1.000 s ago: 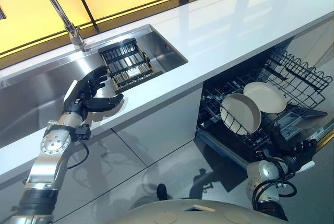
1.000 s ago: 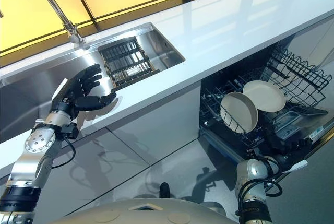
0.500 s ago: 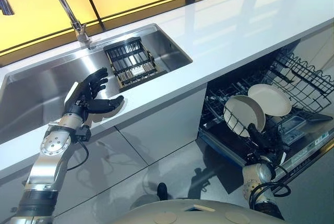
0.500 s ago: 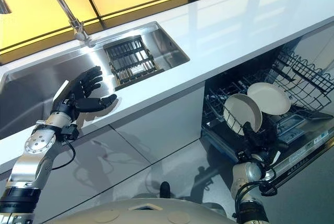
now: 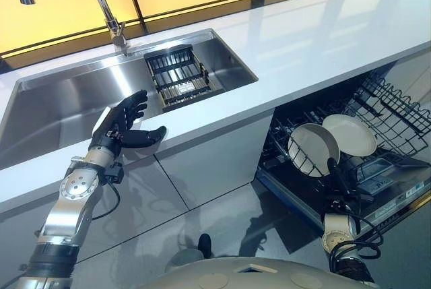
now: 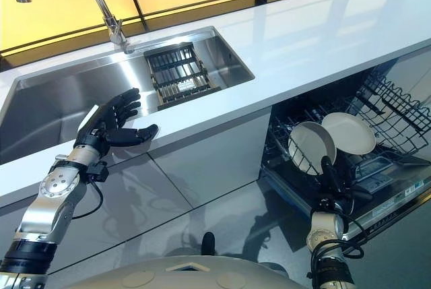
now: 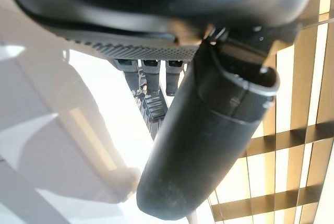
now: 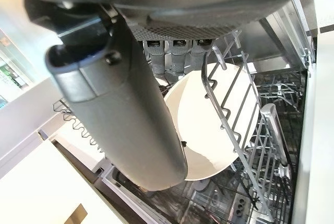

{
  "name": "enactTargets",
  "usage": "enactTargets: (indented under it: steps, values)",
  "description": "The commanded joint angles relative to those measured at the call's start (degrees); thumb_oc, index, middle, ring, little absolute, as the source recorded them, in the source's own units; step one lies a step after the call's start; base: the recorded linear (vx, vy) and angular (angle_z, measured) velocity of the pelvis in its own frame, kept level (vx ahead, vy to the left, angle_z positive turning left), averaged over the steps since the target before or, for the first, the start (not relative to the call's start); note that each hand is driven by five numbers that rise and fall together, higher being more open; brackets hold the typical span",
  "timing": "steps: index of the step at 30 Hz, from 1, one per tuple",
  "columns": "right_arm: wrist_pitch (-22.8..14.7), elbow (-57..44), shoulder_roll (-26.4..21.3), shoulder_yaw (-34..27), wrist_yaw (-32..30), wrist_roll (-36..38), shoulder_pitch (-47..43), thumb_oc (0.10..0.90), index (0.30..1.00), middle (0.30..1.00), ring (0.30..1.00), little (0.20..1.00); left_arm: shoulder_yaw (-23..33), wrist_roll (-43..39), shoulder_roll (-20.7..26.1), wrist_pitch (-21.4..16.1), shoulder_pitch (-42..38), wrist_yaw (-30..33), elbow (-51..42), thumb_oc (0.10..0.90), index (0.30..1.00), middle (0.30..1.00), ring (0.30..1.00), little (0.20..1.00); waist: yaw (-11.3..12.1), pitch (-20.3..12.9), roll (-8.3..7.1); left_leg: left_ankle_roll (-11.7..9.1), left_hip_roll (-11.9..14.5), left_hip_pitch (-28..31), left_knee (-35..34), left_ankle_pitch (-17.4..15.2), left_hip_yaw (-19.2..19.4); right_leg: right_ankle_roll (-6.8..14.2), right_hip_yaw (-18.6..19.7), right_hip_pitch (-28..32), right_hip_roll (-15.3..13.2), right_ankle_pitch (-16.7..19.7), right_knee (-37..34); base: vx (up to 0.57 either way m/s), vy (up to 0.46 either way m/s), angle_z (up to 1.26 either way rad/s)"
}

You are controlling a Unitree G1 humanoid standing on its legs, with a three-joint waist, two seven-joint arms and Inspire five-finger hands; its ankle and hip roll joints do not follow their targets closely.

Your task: Pick up plates and place into dishwasher.

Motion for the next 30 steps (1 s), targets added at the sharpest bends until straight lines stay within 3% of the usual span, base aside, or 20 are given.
enactTargets:
  steps: [1,6,18,27,30]
  values:
    - [2.0,-4.6,1.9,5.9,8.3,3.6,-13.0,0.8,0.9,0.9,0.9,0.9,-0.4,0.6,2.8,-3.7,-8.0,1.3,-2.4,0.8,0.9,0.9,0.9,0.9,3.9,0.4,0.76,2.5,-3.7,5.5,0.4,-9.4,1.0,0.3,-3.1,-5.0,-0.1,1.7,2.9,0.05,0.041,0.06]
    - [0.0,-6.3,1.2,7.3,9.9,3.8,-18.3,0.8,0.9,0.9,0.9,0.9,-1.4,0.7,2.8,-3.2,-8.4,1.3,-2.4,0.8,0.9,0.9,0.9,0.9,5.6,0.4,0.66,2.6,-4.0,6.1,0.6,-9.5,0.0,0.5,-3.9,-4.1,-0.5,2.4,1.8,0.07,0.043,0.03]
    - [-4.2,-6.2,-2.4,7.5,9.4,-3.4,-33.5,0.8,0.9,0.9,0.9,0.9,-0.5,0.0,5.3,-4.0,-7.6,-1.7,0.0,0.8,0.9,0.9,0.9,0.9,11.0,0.3,-0.1,3.4,-5.4,5.6,4.4,-11.4,-2.4,0.8,-5.7,-2.7,-2.3,2.5,2.0,0.12,0.058,0.09]
    - [-3.1,-2.1,-7.6,6.1,6.6,-8.8,-39.0,0.8,0.9,0.9,0.9,0.9,0.1,-2.6,8.3,-4.8,-7.2,-5.2,1.4,0.8,0.9,0.9,0.9,0.9,13.0,0.4,-0.91,3.7,-5.9,6.4,4.2,-11.6,-4.1,1.2,-7.4,-2.0,-2.7,2.3,2.9,0.09,0.013,0.18]
    - [-2.8,-1.8,-8.8,6.1,3.2,-13.1,-39.3,0.8,0.9,0.9,0.9,0.9,-0.4,-3.1,8.7,-4.8,-7.2,-5.6,1.2,0.8,0.9,0.9,0.9,0.9,13.0,0.5,-1.14,3.8,-6.0,7.1,3.6,-11.7,-4.4,1.4,-7.6,-1.9,-2.7,2.3,3.0,0.05,-0.022,0.13]
